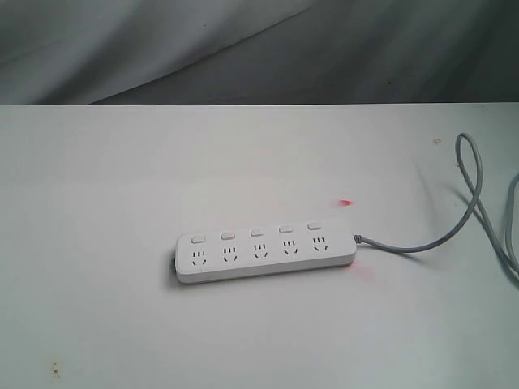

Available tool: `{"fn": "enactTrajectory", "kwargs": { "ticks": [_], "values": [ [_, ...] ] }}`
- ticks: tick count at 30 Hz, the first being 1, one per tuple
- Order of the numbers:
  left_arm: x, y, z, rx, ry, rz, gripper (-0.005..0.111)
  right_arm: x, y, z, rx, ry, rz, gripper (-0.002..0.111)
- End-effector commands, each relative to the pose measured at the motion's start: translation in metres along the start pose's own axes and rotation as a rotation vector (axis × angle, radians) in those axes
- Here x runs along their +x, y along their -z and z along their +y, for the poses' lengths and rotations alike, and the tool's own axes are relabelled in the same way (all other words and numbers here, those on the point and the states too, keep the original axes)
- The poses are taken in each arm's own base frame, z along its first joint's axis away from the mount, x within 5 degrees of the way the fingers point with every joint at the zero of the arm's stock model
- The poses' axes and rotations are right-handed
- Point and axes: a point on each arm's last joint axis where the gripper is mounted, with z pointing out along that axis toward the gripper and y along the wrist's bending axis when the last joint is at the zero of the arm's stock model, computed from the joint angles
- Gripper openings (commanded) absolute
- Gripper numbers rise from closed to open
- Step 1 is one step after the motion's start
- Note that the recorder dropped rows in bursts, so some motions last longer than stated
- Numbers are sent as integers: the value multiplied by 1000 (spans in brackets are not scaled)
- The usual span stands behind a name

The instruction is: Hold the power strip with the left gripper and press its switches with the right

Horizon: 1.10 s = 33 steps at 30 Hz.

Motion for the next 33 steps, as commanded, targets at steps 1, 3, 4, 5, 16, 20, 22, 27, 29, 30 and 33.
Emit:
{"fn": "enactTrajectory", "kwargs": {
  "ticks": [1,3,4,5,16,20,22,27,29,30,33],
  "values": [
    [-12,-43,0,127,-48,70,1,0,0,0,-3,-5,-10,0],
    [-11,-60,0,165,-59,94,1,0,0,0,-3,-5,-10,0],
    [-8,-67,1,175,-69,105,1,0,0,0,-3,-5,-10,0],
    [-6,-74,0,190,-87,115,1,0,0,0,-3,-5,-10,0],
    [46,-150,1,309,-188,316,1,0,0,0,-3,-5,-10,0],
    [56,-165,-9,451,-151,344,1,0,0,0,-3,-5,-10,0],
    [57,-167,-13,497,-86,343,1,0,0,0,-3,-5,-10,0],
    [48,-168,-17,520,78,285,1,0,0,0,-3,-5,-10,0],
    [48,-168,-18,521,92,282,1,0,0,0,-3,-5,-10,0],
    [47,-167,-19,536,95,281,1,0,0,0,-3,-5,-10,0],
    [46,-166,-21,560,101,276,1,0,0,0,-3,-5,-10,0]
  ]
}}
